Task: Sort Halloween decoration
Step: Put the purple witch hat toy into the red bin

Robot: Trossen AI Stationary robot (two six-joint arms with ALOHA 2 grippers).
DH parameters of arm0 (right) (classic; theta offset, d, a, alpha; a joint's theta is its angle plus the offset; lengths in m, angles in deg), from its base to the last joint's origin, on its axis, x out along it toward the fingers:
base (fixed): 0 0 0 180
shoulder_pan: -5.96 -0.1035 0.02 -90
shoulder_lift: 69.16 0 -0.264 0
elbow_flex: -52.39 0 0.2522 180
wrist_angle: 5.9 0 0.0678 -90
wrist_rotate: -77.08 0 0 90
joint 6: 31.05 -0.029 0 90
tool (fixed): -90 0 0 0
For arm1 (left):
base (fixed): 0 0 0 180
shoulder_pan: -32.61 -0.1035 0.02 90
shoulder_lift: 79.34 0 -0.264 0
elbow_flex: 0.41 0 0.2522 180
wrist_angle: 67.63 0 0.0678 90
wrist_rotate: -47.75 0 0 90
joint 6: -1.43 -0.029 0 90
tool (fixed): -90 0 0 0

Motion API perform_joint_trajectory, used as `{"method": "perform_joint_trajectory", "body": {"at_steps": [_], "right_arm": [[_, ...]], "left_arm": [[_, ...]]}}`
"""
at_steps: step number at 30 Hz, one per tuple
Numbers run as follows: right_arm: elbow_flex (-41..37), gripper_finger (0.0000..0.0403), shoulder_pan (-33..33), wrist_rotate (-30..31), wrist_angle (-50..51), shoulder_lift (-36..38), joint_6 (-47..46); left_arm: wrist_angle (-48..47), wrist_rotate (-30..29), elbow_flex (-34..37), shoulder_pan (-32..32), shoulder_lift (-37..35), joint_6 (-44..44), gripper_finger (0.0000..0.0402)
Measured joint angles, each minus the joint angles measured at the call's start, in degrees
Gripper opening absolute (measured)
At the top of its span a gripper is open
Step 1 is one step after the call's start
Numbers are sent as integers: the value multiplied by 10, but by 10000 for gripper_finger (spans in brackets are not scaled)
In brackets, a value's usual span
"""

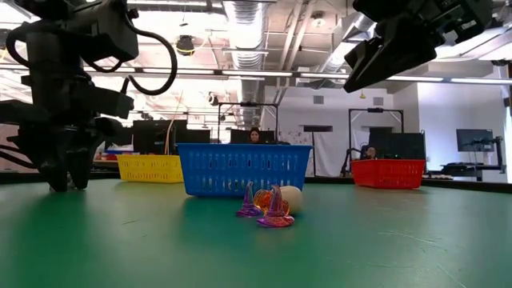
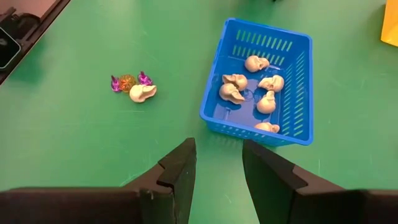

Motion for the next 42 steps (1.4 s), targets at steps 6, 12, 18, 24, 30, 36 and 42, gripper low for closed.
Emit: {"method": "perform_joint_trajectory", "body": {"at_steps": [6, 12, 18, 24, 30, 36, 42], "right_arm": [[0, 162, 0, 0, -1, 0, 0], [0, 162, 0, 0, -2, 0, -6], [0, 162, 0, 0, -3, 0, -10], [0, 162, 0, 0, -4, 0, -10], [0, 162, 0, -1, -16, 0, -5], [0, 162, 0, -1, -16, 0, -5], [0, 162, 0, -1, -16, 0, -4]], "left_arm": [[0, 5, 1, 0, 0, 0, 157], [-4, 31, 1, -1, 0, 5, 157], [-6, 44, 1, -1, 0, 5, 157], [-6, 31, -5, 0, -11, 5, 157], [-25, 13, -59, 0, -18, -22, 157], [-90, 21, -93, 0, -19, 14, 157], [-110, 53, -90, 0, -15, 40, 157]]}}
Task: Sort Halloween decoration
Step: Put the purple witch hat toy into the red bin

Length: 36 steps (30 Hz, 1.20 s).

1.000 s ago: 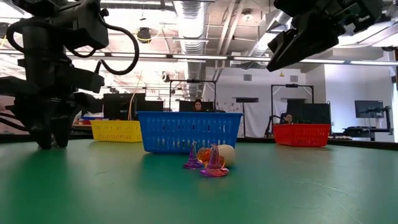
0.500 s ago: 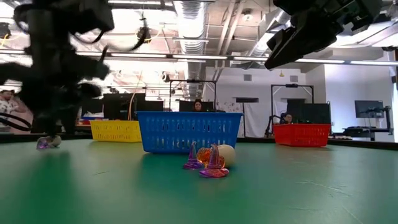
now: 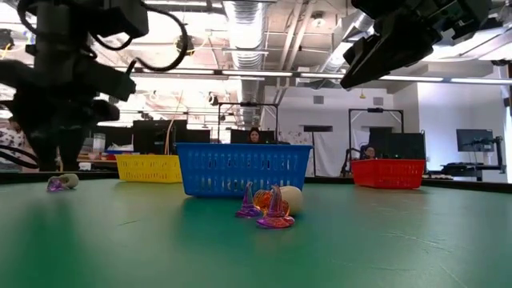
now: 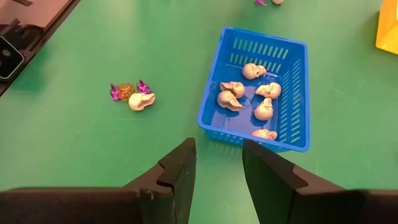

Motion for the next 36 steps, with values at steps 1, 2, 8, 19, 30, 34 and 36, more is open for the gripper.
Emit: {"method": "perform_joint_trajectory", "body": {"at_steps": [1, 2, 8, 19, 30, 34, 36], "right_arm": [[0, 162, 0, 0, 0, 0, 0], [0, 162, 0, 0, 0, 0, 0], [0, 162, 0, 0, 3, 0, 1], [0, 162, 0, 0, 4, 0, 4], [0, 162, 0, 0, 3, 0, 4], [0, 162, 0, 0, 3, 0, 4], [0, 162, 0, 0, 3, 0, 2]], "left_arm": [[0, 3, 4, 0, 0, 1, 157], [1, 4, 8, 0, 0, 3, 157], [44, 3, 51, 0, 0, 17, 157], [91, -16, 79, 0, 0, -4, 157], [91, -16, 79, 0, -1, -5, 67], [89, -7, 76, 0, -3, -5, 15], [85, 0, 70, 0, -3, -9, 6]]}}
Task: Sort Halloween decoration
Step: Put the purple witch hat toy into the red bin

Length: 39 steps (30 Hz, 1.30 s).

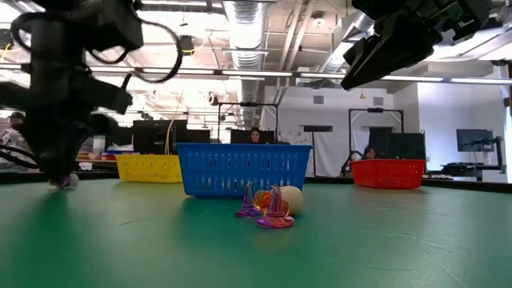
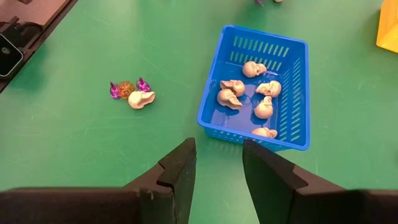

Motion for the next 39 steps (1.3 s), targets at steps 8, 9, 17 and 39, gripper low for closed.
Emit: {"method": "perform_joint_trajectory", "body": {"at_steps": [8, 9, 17, 39], "right_arm": [[0, 162, 0, 0, 4, 0, -29], [0, 162, 0, 0, 9, 0, -38], [0, 162, -27, 17, 110, 0, -142], [0, 162, -197, 233, 378, 5, -428]], "left_arm": [[30, 3, -64, 0, 0, -57, 1], [52, -1, -71, 0, 0, -70, 0], [489, -30, -75, -61, 56, -203, 0], [462, 166, -846, -294, 693, -156, 0]]}}
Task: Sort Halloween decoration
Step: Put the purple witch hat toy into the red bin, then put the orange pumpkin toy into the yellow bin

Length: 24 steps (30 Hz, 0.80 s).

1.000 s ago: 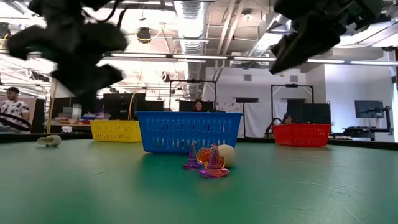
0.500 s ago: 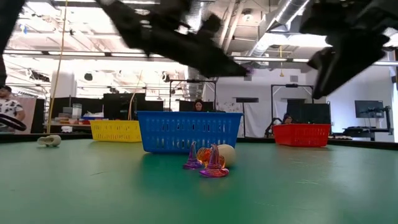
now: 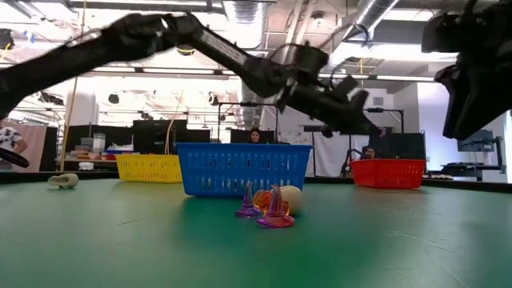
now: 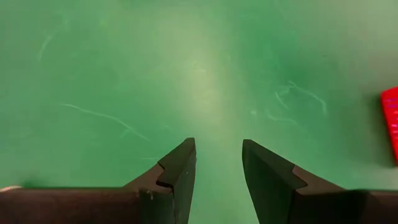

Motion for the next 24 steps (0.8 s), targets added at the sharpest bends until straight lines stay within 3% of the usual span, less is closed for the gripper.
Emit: {"method": "perform_joint_trajectory", "body": {"at_steps": [4, 7, 13, 18, 21, 24], "right_arm": [[0, 162, -12, 13, 12, 0, -10], [0, 162, -19, 13, 11, 0, -10], [0, 162, -25, 26, 10, 0, -10], [0, 162, -20, 26, 4, 0, -10], [0, 162, -20, 26, -5, 0, -10], [0, 162, -20, 25, -7, 0, -13]], "left_arm": [[-58, 0, -115, -10, 73, 25, 0], [-106, 0, -161, -15, 94, 40, 3], [-113, 22, -160, -15, 96, 25, 61], [-113, 3, -161, -15, 96, 36, 124], [-137, 9, -161, -21, 87, 36, 151], [-227, 7, -161, -29, 54, 7, 164]]}}
